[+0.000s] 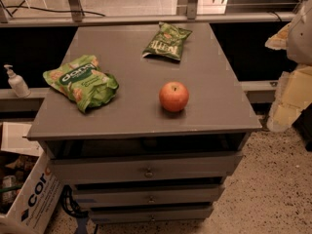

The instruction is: Move green rice chip bag near green jalapeno chip bag

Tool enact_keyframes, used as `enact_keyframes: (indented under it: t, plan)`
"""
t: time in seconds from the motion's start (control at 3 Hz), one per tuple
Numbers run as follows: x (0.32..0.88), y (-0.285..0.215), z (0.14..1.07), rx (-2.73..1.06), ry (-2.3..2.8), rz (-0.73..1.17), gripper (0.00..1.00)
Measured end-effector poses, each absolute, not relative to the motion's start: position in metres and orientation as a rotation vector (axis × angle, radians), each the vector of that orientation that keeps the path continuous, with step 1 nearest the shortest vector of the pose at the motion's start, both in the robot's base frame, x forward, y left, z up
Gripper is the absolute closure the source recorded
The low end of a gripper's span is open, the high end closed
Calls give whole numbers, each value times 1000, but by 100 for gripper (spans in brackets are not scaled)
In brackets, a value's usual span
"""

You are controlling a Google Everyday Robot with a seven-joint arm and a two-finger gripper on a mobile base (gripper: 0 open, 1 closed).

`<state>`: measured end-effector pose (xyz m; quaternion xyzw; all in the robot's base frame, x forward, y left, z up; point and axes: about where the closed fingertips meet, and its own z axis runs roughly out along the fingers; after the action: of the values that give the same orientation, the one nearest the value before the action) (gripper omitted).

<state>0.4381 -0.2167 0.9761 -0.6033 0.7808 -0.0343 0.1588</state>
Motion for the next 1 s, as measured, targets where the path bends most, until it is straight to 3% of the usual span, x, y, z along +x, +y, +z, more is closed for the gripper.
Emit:
enact_keyframes:
  t: [0.67, 1.0]
  plan:
    - [439, -215, 977, -1722, 2216, -88, 0]
    - [442, -200, 963, -1696, 2183, 14, 0]
